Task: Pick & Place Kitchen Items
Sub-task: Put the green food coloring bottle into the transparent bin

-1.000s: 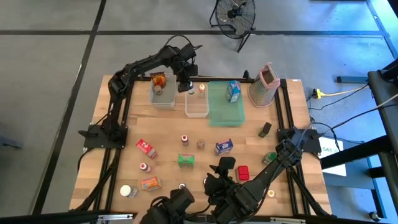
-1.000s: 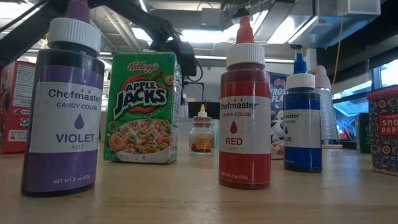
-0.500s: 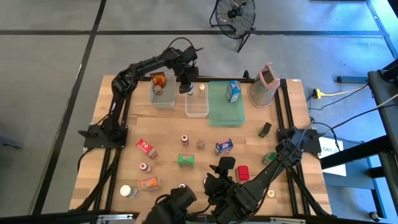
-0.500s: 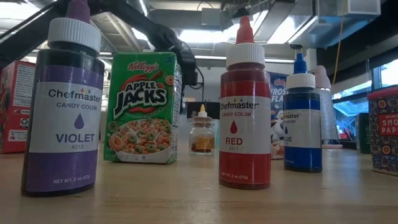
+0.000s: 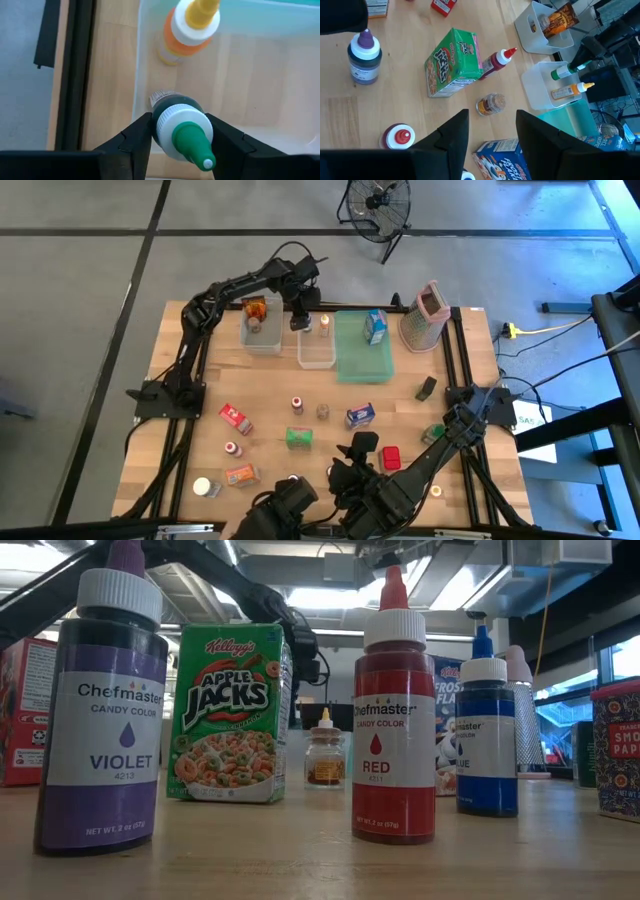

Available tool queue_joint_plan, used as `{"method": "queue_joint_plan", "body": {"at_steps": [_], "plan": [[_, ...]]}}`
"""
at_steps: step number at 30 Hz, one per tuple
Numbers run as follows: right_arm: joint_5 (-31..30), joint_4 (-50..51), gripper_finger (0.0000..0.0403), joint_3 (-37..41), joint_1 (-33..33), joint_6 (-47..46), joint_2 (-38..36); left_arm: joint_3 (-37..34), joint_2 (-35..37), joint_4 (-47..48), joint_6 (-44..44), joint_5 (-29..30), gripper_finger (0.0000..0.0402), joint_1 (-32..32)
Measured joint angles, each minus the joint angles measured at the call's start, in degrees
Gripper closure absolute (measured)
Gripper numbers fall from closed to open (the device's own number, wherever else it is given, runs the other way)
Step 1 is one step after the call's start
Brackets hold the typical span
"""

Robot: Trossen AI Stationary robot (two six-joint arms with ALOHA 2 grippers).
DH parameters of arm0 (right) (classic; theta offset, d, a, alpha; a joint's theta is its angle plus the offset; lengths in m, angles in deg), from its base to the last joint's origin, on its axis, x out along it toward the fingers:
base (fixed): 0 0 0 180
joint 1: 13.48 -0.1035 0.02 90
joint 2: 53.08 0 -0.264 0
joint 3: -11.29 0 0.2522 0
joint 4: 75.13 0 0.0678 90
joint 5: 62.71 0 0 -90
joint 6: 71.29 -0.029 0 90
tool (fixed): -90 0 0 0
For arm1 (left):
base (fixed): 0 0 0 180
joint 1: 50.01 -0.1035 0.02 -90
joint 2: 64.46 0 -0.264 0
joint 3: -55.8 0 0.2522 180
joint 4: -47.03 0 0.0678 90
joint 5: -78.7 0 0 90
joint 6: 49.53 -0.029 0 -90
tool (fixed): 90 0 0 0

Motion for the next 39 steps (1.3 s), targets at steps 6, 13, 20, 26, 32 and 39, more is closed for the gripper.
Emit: {"method": "queue_joint_plan", "body": {"at_steps": [6,13,20,26,32,39], "plan": [[0.0,0.0,0.0238,0.0,0.0,0.0,0.0,0.0,0.0,0.3,0.8,1.7,0.0239,0.0],[0.0,0.0,0.0238,0.0,0.0,0.0,0.0,0.0,0.0,0.3,0.9,1.7,0.0237,0.0],[0.2,0.0,0.0238,0.0,0.0,0.0,0.0,-0.1,0.0,0.3,3.1,1.7,0.0234,0.0],[0.3,0.0,0.0238,0.0,0.0,-0.2,0.0,-0.1,0.0,0.3,3.7,1.5,0.0233,0.0],[0.3,0.0,0.0238,0.0,0.0,-0.4,0.0,-0.1,0.0,0.3,4.0,0.2,0.0233,0.0],[0.4,0.0,0.0238,0.0,0.0,-0.4,0.0,-0.1,0.0,0.2,4.8,0.1,0.0227,0.0]]}}
